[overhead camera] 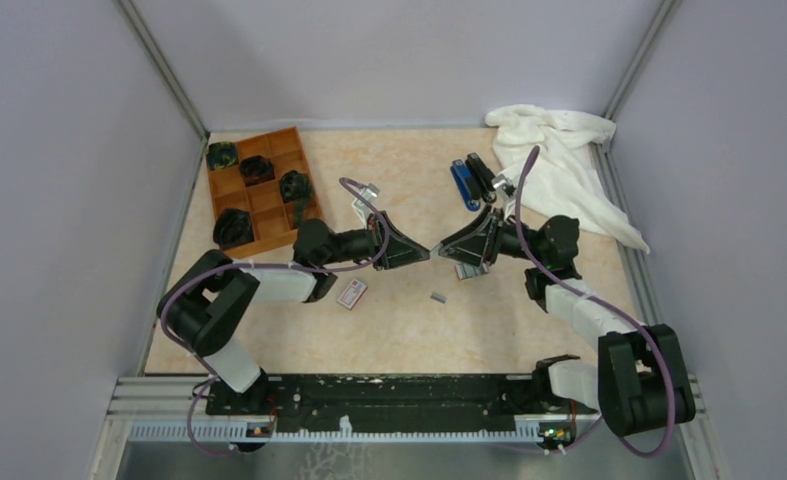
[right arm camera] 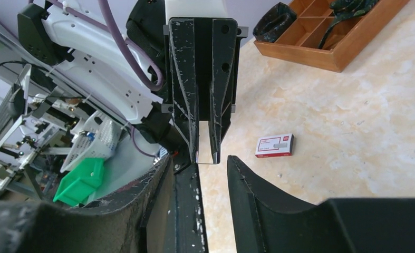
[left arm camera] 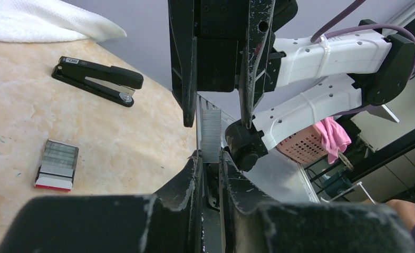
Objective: Unload the staples from the stapler
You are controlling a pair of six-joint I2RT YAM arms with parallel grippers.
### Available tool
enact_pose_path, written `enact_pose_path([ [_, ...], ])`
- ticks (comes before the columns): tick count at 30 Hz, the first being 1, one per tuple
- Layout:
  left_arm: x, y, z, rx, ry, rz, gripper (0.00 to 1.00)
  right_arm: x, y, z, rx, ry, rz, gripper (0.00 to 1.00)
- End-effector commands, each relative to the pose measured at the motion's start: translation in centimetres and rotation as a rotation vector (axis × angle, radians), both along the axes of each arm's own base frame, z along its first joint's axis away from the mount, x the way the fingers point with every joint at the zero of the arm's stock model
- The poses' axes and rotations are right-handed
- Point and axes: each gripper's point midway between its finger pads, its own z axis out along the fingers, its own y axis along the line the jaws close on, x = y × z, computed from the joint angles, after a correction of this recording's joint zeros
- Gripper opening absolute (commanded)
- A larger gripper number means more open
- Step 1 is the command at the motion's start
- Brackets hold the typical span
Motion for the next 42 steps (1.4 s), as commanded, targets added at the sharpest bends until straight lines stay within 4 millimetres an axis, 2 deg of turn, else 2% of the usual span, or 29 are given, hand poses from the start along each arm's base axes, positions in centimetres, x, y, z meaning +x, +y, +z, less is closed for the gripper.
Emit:
enact_pose_path([
  [1, -0.1, -0.4, 1.5, -0.047, -0.057, -0.012, 0.19, -0.3, 0.4, 0.9, 0.022, -0.049, 0.011, 0.42],
  [21, -0.1, -0.6, 1.1, -0.043, -0.051, -0.017, 0.21, -0.1, 0.4, 0.7, 0.011, -0.038, 0.003, 0.18],
  [25, 0.0, -0.5, 1.1, -0.042, -0.035, -0.009, 0.29, -0.1, 0.4, 0.6, 0.006, -0.043, 0.002, 0.16],
  [30, 0.1, -0.2, 1.2, -0.047, -0.033, 0.023, 0.51, 0.0, 0.4, 0.5, -0.004, -0.048, 0.004, 0.14],
  [32, 0.1, 0.0, 1.2, -0.043, -0.035, 0.035, 0.56, 0.0, 0.4, 0.5, -0.010, -0.056, 0.002, 0.14],
  [36, 0.3, 0.4, 0.8, -0.021, -0.050, 0.074, 0.59, 0.1, 0.4, 0.4, -0.029, -0.080, 0.003, 0.13],
  [42, 2.0, 2.2, -2.0, 0.095, -0.094, 0.267, 0.60, 0.4, 0.1, 0.1, -0.103, -0.140, -0.020, 0.13],
])
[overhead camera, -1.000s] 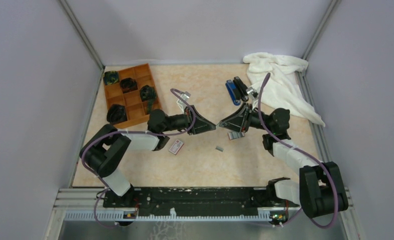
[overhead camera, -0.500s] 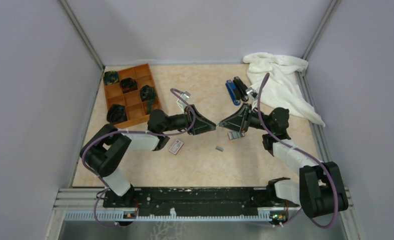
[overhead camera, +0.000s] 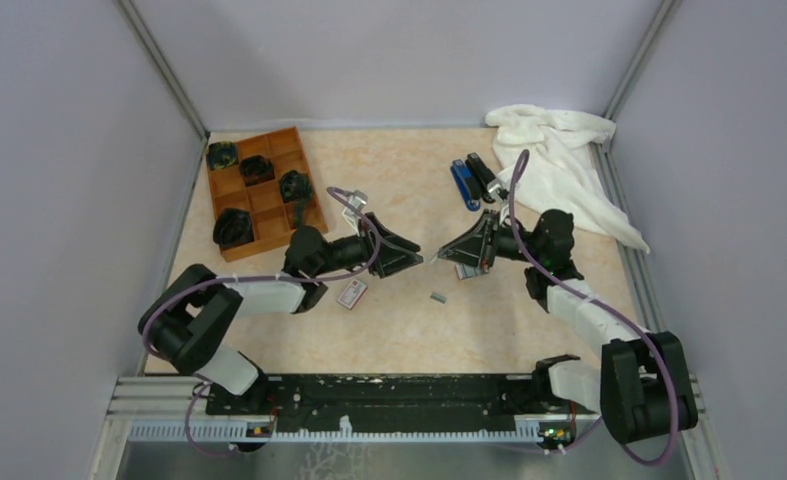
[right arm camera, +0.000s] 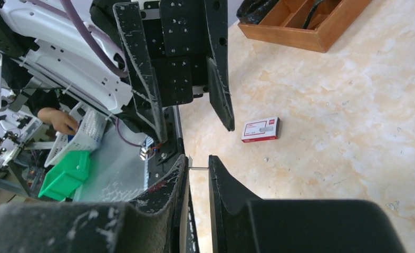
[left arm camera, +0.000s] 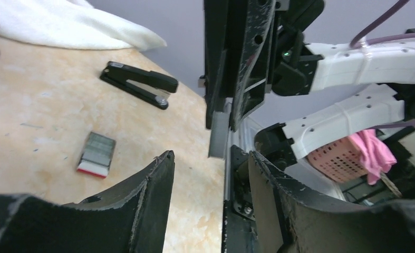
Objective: Unload the staples from the stapler
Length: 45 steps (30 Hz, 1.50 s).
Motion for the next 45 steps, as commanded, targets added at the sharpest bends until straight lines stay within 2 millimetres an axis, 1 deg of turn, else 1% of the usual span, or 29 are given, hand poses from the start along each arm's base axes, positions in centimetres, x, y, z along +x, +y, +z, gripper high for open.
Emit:
enact_pose_path([
  [1, 1.6, 1.6, -1.8, 0.090, -0.065, 0.171, 0.60, 0.5, -0.1, 2.0, -0.063, -0.173, -0.009, 0.13],
  [3, 1.7, 2.4, -2.5, 0.122, -0.075, 0.218, 0.60, 0.8, -0.3, 1.2, -0.124, -0.165, -0.022, 0.13],
  [5, 1.6, 3.3, -3.1, 0.137, -0.090, 0.248, 0.61, 1.4, -0.7, 0.7, -0.180, -0.184, -0.046, 0.14],
  [8, 1.8, 5.4, -3.8, 0.145, -0.105, 0.302, 0.62, 2.2, -1.2, 0.6, -0.250, -0.208, -0.079, 0.14],
  [9, 1.9, 6.2, -4.0, 0.143, -0.106, 0.328, 0.65, 2.5, -1.4, 0.5, -0.275, -0.210, -0.091, 0.14],
  [11, 2.2, 8.2, -4.3, 0.127, -0.092, 0.394, 0.78, 3.1, -1.8, 0.3, -0.327, -0.214, -0.113, 0.14],
  [13, 2.5, 10.3, -4.7, 0.100, -0.060, 0.478, 0.96, 3.6, -2.4, -0.4, -0.399, -0.210, -0.134, 0.14],
  [14, 2.5, 11.3, -5.2, 0.091, -0.035, 0.520, 0.99, 3.9, -2.9, -1.2, -0.451, -0.198, -0.146, 0.14],
  [15, 2.6, 12.2, -5.5, 0.081, -0.019, 0.562, 0.99, 4.0, -3.2, -1.8, -0.497, -0.194, -0.147, 0.14],
  [16, 2.3, 12.9, -6.2, 0.083, -0.002, 0.589, 1.00, 4.2, -3.7, -2.4, -0.540, -0.183, -0.152, 0.14],
  [18, 2.0, 13.6, -6.7, 0.085, -0.008, 0.616, 1.00, 4.5, -4.6, -3.4, -0.620, -0.167, -0.163, 0.15],
  [20, 1.8, 13.8, -7.0, 0.093, -0.010, 0.617, 1.00, 4.9, -5.4, -4.3, -0.697, -0.162, -0.182, 0.15],
  [25, 1.0, 12.9, -6.7, 0.107, -0.051, 0.543, 1.00, 5.5, -6.7, -6.7, -0.853, -0.110, -0.205, 0.15],
  [27, 0.7, 12.5, -6.5, 0.113, -0.079, 0.520, 1.00, 5.5, -6.9, -7.9, -0.910, -0.083, -0.196, 0.15],
  [31, 0.2, 11.6, -6.2, 0.131, -0.147, 0.524, 0.99, 6.0, -6.9, -9.4, -0.997, -0.042, -0.180, 0.15],
  [34, -0.4, 9.6, -5.8, 0.171, -0.228, 0.540, 0.99, 6.8, -6.9, -10.1, -1.036, -0.013, -0.181, 0.15],
  [37, -1.2, 7.0, -4.6, 0.170, -0.299, 0.534, 0.99, 7.6, -7.1, -10.7, -1.065, 0.010, -0.187, 0.15],
  [41, -1.8, 4.9, -2.9, 0.104, -0.335, 0.562, 0.99, 8.3, -7.2, -11.4, -1.098, 0.031, -0.193, 0.15],
  [43, -2.3, 3.5, -2.5, 0.078, -0.345, 0.569, 0.99, 8.6, -7.3, -11.7, -1.110, 0.037, -0.195, 0.15],
  [45, -2.4, 2.6, -2.2, 0.076, -0.388, 0.615, 1.00, 8.8, -7.3, -12.0, -1.117, 0.045, -0.193, 0.15],
])
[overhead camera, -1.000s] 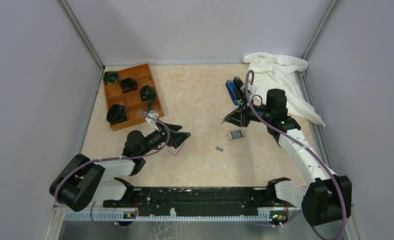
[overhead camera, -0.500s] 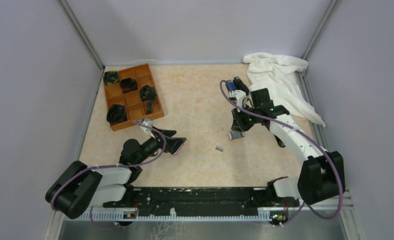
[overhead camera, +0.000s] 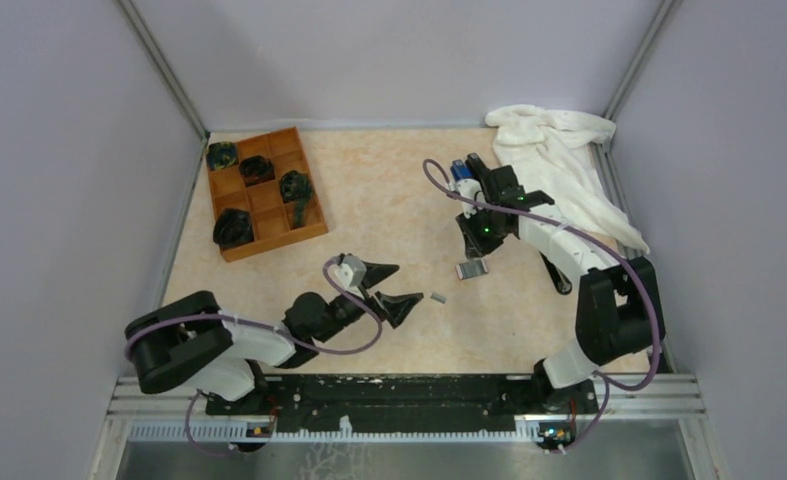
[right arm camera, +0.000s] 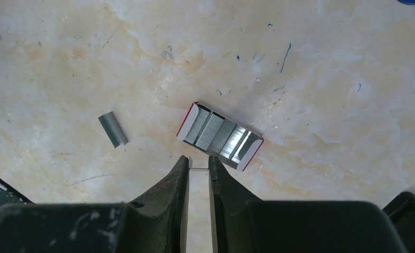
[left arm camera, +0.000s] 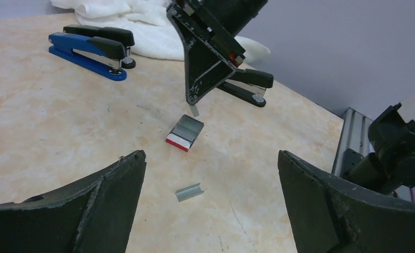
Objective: Unload the staples from the stapler
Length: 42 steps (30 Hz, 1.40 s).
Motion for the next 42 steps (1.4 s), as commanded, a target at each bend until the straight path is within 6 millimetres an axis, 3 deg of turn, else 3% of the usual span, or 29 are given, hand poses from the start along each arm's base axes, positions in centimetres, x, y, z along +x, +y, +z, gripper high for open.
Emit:
enact_pose_path([
  [1, 0.9, -1.0, 3.2, -0.068, -0.128, 0.148, 1.00, 1.7, 0.3, 1.0, -0.018, -0.044, -0.007, 0.15],
  [11, 0.9, -2.8, 2.9, 0.021, -0.145, 0.203, 1.00, 2.3, 0.4, -0.7, -0.041, 0.004, -0.006, 0.15],
  [42, 1.0, -2.5, 2.8, 0.011, -0.143, 0.212, 0.99, 0.6, -0.8, -4.0, -0.111, 0.105, -0.001, 0.16],
])
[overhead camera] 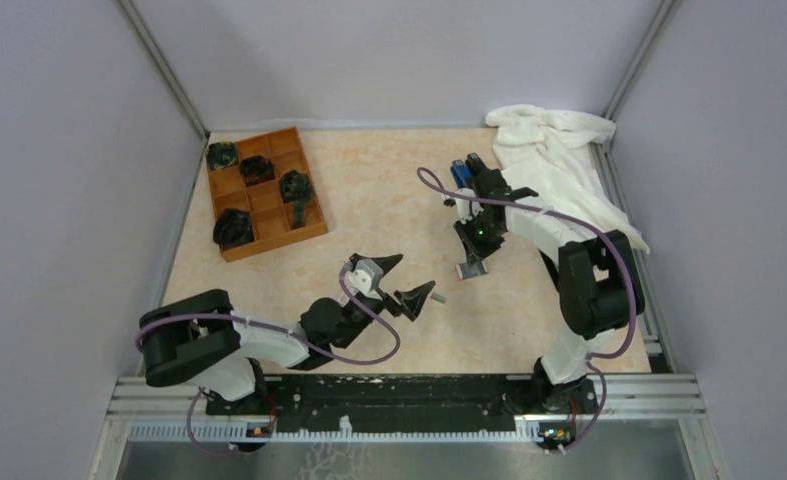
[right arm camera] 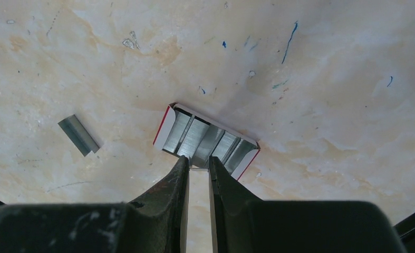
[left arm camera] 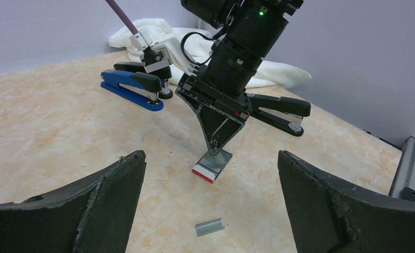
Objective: Unload the staples from the stapler
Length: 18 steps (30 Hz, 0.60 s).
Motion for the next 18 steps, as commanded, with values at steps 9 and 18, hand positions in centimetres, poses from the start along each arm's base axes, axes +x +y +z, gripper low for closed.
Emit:
enact_pose_path([
  [9, -0.03, 0.03, 0.77, -0.029, -0.018, 0.007, 1.00, 0.45, 0.01, 0.11, -0.023, -0.022, 0.018, 0.16],
  [18, -0.02, 0.04, 0.76, -0.029, -0.017, 0.008, 1.00, 0.44, -0.02, -0.33, -0.027, -0.009, 0.017, 0.16],
])
